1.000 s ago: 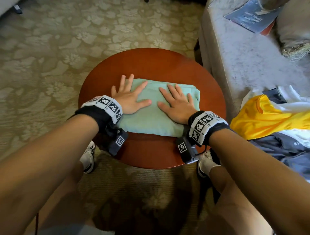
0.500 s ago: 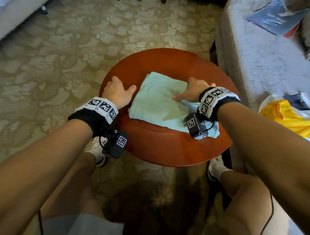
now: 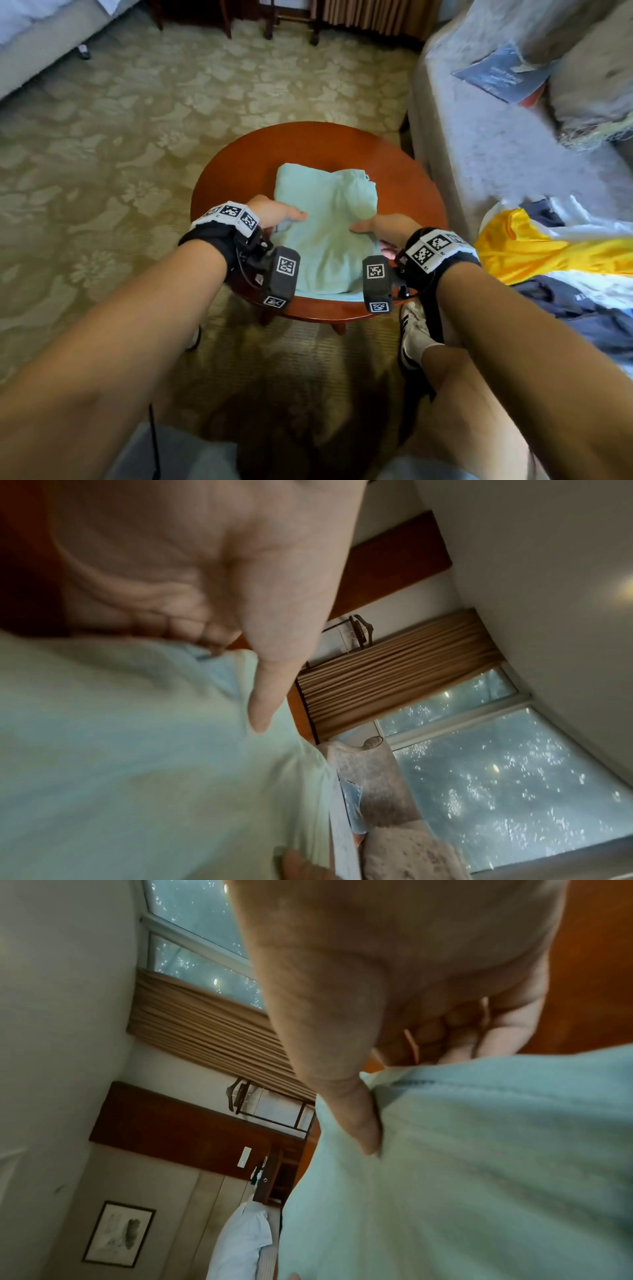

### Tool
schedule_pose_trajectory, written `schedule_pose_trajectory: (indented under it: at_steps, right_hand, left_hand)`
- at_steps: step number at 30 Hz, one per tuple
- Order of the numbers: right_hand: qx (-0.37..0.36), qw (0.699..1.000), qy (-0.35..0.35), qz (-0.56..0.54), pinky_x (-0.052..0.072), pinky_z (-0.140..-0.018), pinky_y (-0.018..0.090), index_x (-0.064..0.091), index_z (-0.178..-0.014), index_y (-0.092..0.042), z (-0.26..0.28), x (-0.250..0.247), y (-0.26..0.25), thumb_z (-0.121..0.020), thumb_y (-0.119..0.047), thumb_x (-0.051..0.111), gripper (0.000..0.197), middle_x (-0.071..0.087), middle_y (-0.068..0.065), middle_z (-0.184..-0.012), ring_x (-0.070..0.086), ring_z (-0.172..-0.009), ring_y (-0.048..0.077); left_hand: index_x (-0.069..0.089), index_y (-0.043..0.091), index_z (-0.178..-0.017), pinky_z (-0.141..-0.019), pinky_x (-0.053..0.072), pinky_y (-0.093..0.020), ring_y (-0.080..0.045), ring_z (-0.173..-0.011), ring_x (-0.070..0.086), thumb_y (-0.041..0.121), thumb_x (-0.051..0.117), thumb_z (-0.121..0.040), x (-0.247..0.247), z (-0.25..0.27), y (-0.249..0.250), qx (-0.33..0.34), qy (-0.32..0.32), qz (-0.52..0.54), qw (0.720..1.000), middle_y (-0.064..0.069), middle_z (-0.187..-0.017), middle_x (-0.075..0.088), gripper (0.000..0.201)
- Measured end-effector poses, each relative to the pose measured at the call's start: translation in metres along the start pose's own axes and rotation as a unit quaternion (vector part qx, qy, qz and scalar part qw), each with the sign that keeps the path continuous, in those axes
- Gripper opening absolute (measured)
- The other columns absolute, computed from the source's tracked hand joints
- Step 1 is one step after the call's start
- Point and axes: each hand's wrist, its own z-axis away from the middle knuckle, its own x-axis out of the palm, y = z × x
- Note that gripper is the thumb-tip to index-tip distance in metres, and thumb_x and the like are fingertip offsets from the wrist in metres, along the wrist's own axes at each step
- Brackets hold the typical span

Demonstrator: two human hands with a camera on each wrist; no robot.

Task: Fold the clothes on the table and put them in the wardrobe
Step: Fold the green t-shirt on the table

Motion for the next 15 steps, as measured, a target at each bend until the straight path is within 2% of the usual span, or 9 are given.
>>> schedule_pose_trajectory:
  at_steps: [1, 3, 5, 6, 7, 8, 10, 12, 15]
  right_hand:
    - [-0.009, 1.000, 0.006, -0.022, 0.056, -0.060, 0.038, 0.061, -0.083, -0.008, -0.002, -0.001, 0.003, -0.078, -0.030, 0.082, 0.031, 0.067, 0.004, -0.076, 0.064, -0.066, 0.023]
    - [-0.017, 0.996, 0.016, -0.088, 0.059, -0.086, 0.047, 0.066, -0.098, -0.001, -0.008, -0.004, 0.011, -0.076, -0.027, 0.084, 0.038, 0.074, 0.012, -0.096, 0.072, -0.089, 0.030]
    - [-0.043, 0.988, 0.028, -0.144, 0.061, -0.078, 0.044, 0.064, -0.105, -0.005, -0.008, -0.007, 0.019, -0.077, -0.024, 0.083, 0.039, 0.073, 0.016, -0.107, 0.072, -0.093, 0.032]
    - [-0.066, 0.984, 0.037, -0.163, 0.060, -0.071, 0.041, 0.061, -0.109, -0.011, -0.009, -0.009, 0.023, -0.078, -0.022, 0.082, 0.039, 0.071, 0.014, -0.110, 0.071, -0.092, 0.031]
    - [-0.087, 0.978, 0.042, -0.184, 0.059, -0.069, 0.039, 0.056, -0.119, -0.019, -0.008, -0.010, 0.026, -0.080, -0.018, 0.081, 0.047, 0.068, 0.010, -0.114, 0.070, -0.094, 0.029]
    - [-0.108, 0.972, 0.036, -0.204, 0.058, -0.068, 0.037, 0.050, -0.130, -0.031, -0.006, -0.013, 0.028, -0.082, -0.014, 0.078, 0.058, 0.065, 0.005, -0.118, 0.069, -0.096, 0.027]
    - [-0.152, 0.960, 0.012, -0.236, 0.057, -0.062, 0.029, 0.044, -0.139, -0.047, -0.001, -0.018, 0.030, -0.085, -0.003, 0.071, 0.074, 0.064, -0.003, -0.120, 0.069, -0.094, 0.020]
    - [-0.201, 0.946, 0.000, -0.255, 0.056, -0.060, 0.023, 0.055, -0.135, -0.039, 0.006, -0.022, 0.027, -0.084, 0.008, 0.064, 0.070, 0.067, -0.003, -0.121, 0.069, -0.092, 0.016]
    - [-0.245, 0.942, 0.010, -0.228, 0.058, -0.081, 0.027, 0.070, -0.117, -0.038, 0.012, -0.028, 0.022, -0.076, 0.017, 0.060, 0.070, 0.064, -0.004, -0.129, 0.062, -0.114, 0.021]
  left_hand:
    - [0.048, 0.006, -0.115, -0.088, 0.050, -0.040, -0.031, -0.081, 0.060, 0.040, 0.083, -0.071, 0.003, -0.001, 0.003, -0.001, -0.004, -0.021, 1.000, -0.009, -0.103, 0.058, 0.066]
    - [0.049, 0.000, -0.127, -0.093, 0.047, -0.040, -0.033, -0.098, 0.060, 0.029, 0.084, -0.072, 0.006, -0.002, 0.006, 0.002, -0.011, -0.017, 1.000, -0.009, -0.114, 0.059, 0.071]
    - [0.052, 0.000, -0.130, -0.099, 0.045, -0.042, -0.031, -0.115, 0.058, 0.031, 0.090, -0.061, 0.009, -0.006, 0.002, 0.018, -0.027, 0.028, 0.999, -0.007, -0.125, 0.061, 0.085]
    - [0.056, 0.004, -0.128, -0.100, 0.045, -0.045, -0.030, -0.114, 0.061, 0.033, 0.093, -0.053, 0.010, -0.010, -0.001, 0.025, -0.037, 0.065, 0.997, -0.007, -0.125, 0.064, 0.089]
    - [0.061, 0.005, -0.121, -0.099, 0.048, -0.047, -0.029, -0.108, 0.065, 0.030, 0.094, -0.052, 0.010, -0.011, -0.002, 0.037, -0.040, 0.110, 0.992, -0.009, -0.120, 0.067, 0.081]
    - [0.066, 0.005, -0.112, -0.096, 0.051, -0.047, -0.027, -0.101, 0.068, 0.023, 0.091, -0.060, 0.010, -0.004, -0.001, 0.060, -0.027, 0.146, 0.987, -0.010, -0.111, 0.071, 0.061]
    - [0.068, 0.007, -0.098, -0.086, 0.057, -0.040, -0.022, -0.090, 0.071, 0.011, 0.083, -0.072, 0.006, 0.007, 0.000, 0.117, 0.020, 0.156, 0.980, -0.007, -0.098, 0.073, 0.030]
    - [0.063, 0.006, -0.103, -0.076, 0.057, -0.034, -0.018, -0.088, 0.070, 0.010, 0.085, -0.070, 0.003, 0.014, 0.001, 0.174, 0.068, 0.136, 0.973, -0.004, -0.097, 0.071, 0.040]
    - [0.050, 0.016, -0.126, -0.077, 0.053, -0.028, -0.015, -0.096, 0.066, 0.003, 0.086, -0.065, -0.006, 0.020, 0.003, 0.225, 0.090, 0.137, 0.960, -0.005, -0.107, 0.067, 0.072]
